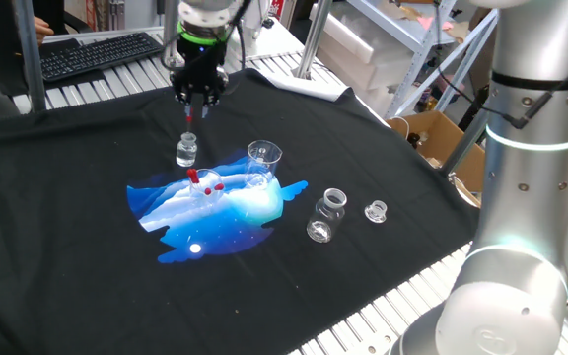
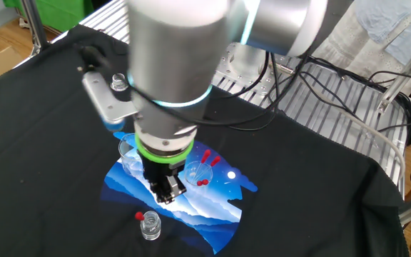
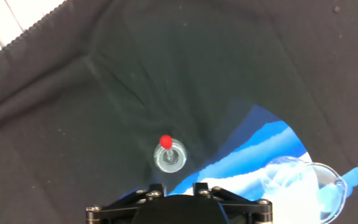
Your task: Transfer liquid using a dropper
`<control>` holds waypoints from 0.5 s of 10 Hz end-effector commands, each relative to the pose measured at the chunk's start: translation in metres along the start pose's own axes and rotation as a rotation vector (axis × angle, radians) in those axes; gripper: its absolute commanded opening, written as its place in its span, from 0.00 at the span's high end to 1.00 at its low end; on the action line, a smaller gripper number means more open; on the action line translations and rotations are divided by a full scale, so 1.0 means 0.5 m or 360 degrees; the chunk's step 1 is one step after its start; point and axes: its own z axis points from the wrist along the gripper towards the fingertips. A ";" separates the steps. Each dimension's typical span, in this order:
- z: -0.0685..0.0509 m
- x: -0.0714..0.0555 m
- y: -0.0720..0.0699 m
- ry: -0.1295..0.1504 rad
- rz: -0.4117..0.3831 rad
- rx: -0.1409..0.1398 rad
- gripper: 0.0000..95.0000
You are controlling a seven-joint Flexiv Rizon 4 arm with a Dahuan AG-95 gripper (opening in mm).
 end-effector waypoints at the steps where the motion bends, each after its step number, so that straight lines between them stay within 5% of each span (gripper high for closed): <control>1: 0.011 -0.005 0.009 -0.0033 0.0014 0.0006 0.80; 5: 0.040 -0.003 0.021 -0.0116 0.0030 0.0017 0.80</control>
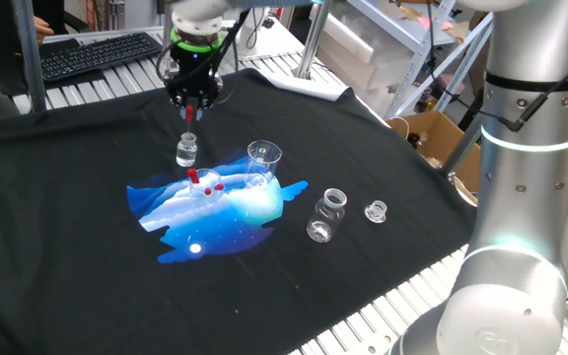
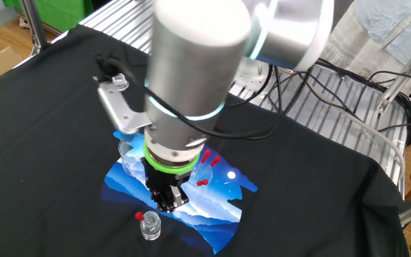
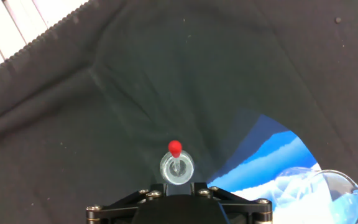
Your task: Transfer liquid using a dropper
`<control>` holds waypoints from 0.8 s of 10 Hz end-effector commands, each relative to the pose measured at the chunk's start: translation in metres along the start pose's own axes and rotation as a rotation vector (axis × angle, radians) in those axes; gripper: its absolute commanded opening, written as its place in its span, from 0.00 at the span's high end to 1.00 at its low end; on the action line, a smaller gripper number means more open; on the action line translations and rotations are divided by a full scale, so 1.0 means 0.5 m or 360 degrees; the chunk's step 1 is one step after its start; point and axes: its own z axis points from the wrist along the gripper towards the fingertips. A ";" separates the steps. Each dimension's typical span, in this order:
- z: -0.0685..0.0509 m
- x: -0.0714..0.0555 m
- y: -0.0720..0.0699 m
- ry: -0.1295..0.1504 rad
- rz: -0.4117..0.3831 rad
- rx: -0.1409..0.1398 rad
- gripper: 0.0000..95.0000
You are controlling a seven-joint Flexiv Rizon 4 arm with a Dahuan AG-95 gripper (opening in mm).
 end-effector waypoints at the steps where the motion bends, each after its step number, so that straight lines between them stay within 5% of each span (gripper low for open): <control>1: 0.015 0.001 0.001 -0.0033 0.0003 -0.0003 0.80; 8: 0.057 -0.010 0.000 -0.0126 0.0013 -0.0019 0.80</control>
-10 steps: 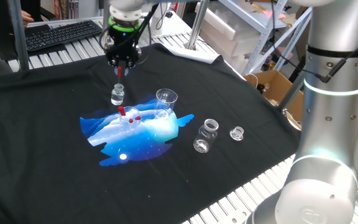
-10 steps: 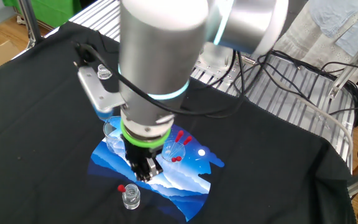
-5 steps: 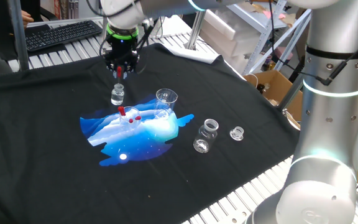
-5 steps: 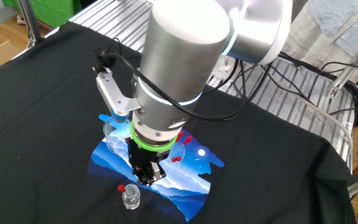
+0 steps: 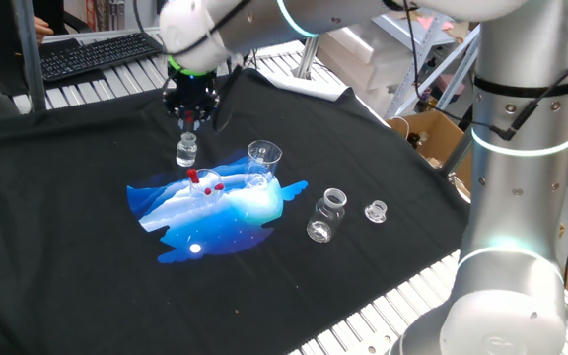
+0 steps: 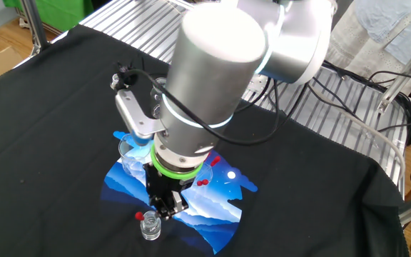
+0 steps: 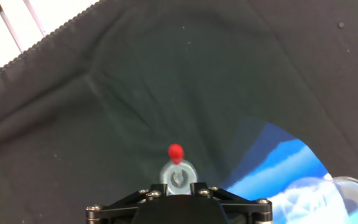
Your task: Transfer liquid using a dropper
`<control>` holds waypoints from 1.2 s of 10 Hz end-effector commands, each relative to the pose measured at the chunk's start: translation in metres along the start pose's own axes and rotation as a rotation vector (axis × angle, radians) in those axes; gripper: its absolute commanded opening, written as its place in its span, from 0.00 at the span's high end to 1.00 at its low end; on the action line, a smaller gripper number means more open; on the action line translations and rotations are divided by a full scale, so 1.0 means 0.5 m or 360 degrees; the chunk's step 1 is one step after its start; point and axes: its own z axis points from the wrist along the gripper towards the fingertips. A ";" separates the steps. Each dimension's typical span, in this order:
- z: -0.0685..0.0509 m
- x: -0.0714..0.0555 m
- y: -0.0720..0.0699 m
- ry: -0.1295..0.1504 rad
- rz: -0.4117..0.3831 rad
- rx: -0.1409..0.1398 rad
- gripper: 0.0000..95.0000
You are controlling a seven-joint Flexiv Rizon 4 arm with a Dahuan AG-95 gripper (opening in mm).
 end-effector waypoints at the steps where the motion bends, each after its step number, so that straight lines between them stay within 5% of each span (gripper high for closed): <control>1: 0.007 -0.005 0.000 -0.0021 -0.0002 -0.0011 0.80; 12: 0.029 -0.040 0.014 -0.0109 0.0021 0.0000 0.80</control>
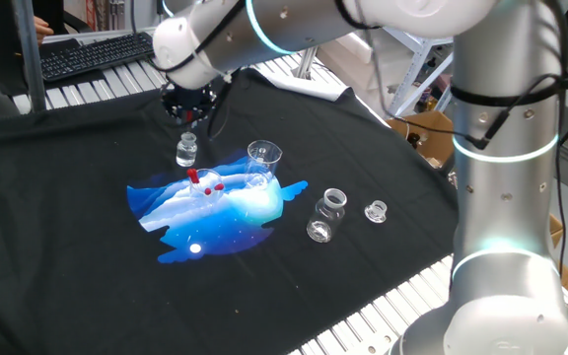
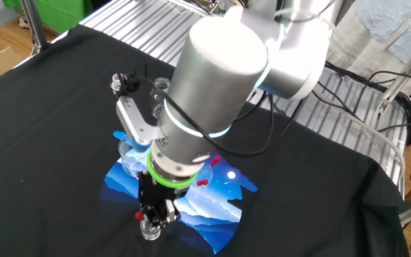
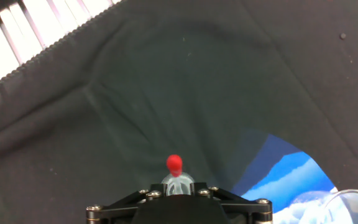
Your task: Transfer liquid using a dropper
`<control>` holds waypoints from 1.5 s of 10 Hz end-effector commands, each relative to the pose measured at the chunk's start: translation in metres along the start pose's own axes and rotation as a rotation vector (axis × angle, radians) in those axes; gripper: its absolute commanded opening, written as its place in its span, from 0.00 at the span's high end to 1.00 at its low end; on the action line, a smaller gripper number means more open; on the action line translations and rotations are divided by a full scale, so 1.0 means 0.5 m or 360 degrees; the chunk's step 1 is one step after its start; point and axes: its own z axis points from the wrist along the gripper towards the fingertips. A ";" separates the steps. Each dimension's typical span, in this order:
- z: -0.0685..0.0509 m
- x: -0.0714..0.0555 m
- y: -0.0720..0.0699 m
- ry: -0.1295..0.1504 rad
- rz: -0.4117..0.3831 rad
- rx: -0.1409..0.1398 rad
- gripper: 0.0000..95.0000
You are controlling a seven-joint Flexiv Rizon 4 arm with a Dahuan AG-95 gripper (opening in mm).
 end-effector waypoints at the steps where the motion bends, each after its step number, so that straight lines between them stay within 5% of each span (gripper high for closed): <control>1: -0.005 0.001 -0.003 0.0001 -0.0006 0.0008 0.80; 9: -0.001 -0.010 -0.004 -0.0012 -0.0020 0.0003 0.80; 10: -0.001 -0.010 -0.004 -0.0013 -0.0025 0.0004 1.00; 15: -0.001 -0.011 -0.005 -0.0010 -0.0027 0.0007 1.00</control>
